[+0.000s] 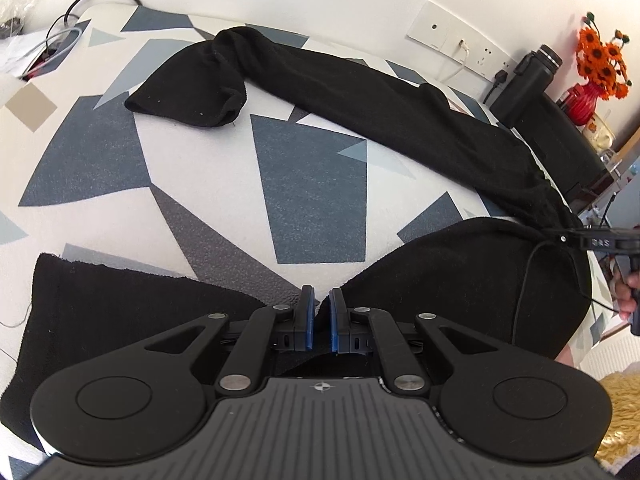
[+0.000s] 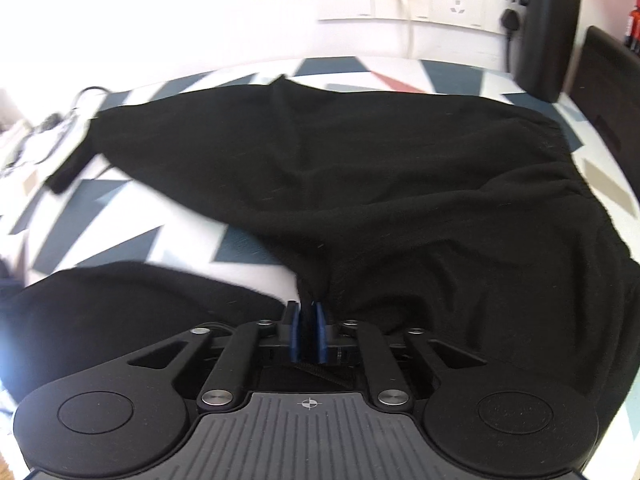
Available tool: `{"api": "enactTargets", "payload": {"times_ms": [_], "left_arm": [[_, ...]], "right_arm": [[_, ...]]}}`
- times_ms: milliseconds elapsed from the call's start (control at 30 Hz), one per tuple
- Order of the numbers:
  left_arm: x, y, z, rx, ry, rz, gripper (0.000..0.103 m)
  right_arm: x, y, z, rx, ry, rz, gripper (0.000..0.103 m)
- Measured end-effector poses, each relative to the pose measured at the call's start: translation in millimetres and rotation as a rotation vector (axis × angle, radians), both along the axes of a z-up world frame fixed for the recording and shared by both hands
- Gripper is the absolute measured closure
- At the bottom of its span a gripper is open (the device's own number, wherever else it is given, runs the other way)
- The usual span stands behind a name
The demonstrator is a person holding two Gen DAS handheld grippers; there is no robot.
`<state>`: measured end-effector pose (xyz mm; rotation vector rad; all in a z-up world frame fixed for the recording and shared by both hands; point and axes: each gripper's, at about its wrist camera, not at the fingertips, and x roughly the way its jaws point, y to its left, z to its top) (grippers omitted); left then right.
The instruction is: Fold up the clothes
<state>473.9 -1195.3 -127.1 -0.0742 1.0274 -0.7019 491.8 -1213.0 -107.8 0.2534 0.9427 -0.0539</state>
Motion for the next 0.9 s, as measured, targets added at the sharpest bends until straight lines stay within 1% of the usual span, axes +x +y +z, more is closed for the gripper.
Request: {"api": "enactTargets", "payload": {"times_ms": [33,100,133,233,300,367,400,467,500,633,667,700,733,767,833,867,900], "left_arm": [[1,0,0,-0.006,0.007,0.008,0.094],[1,1,-1,-0.019,0.02,0.03,0.094],[1,2,-1,-0.023,0.024,0.039,0.094],[0,0,-1,-0.021,0.029,0.062,0.094],[0,-2,0,-0.009,0.032,0.08,0.094],[-1,-5,1,0.003,0.036,0.1,0.094],[-1,-6,2,0.01,0.038,0.11,0.094],[1,-9,4,0.021,0.047,0.135,0.094],[3,-10,5,0.028,0.053,0.147,0.094],[20,-18,9,0.072,0.067,0.231,0.092],[27,-21,11,0.088,0.066,0.262,0.09],[34,-24,13,0.097,0.062,0.288,0.086],[41,-26,14,0.106,0.057,0.314,0.078],[49,-28,16,0.108,0.052,0.337,0.075],[64,-34,18,0.106,0.038,0.373,0.062],[72,-37,20,0.109,0.029,0.386,0.058],[82,-41,21,0.128,0.013,0.396,0.048]], "right_arm": [[-3,-3,4,0.015,-0.014,0.006,0.077],[-10,-16,14,0.041,-0.053,-0.008,0.074],[-13,-23,19,0.047,-0.073,-0.027,0.071],[-17,-55,31,0.067,-0.13,-0.147,0.068],[-8,-81,34,0.081,-0.145,-0.232,0.067],[8,-97,36,0.069,-0.149,-0.278,0.063],[20,-102,36,0.053,-0.148,-0.275,0.059],[45,-105,35,0.02,-0.131,-0.24,0.058],[61,-108,31,0.003,-0.106,-0.22,0.055],[117,-120,2,-0.079,-0.018,-0.191,0.055],[126,-122,-6,-0.091,-0.002,-0.196,0.055],[133,-127,-13,-0.1,0.01,-0.202,0.055],[139,-129,-19,-0.118,-0.001,-0.206,0.055],[144,-131,-23,-0.141,-0.021,-0.204,0.055],[150,-139,-29,-0.179,-0.038,-0.197,0.054],[151,-145,-30,-0.189,-0.045,-0.203,0.054],[153,-153,-31,-0.198,-0.049,-0.217,0.054]]}}
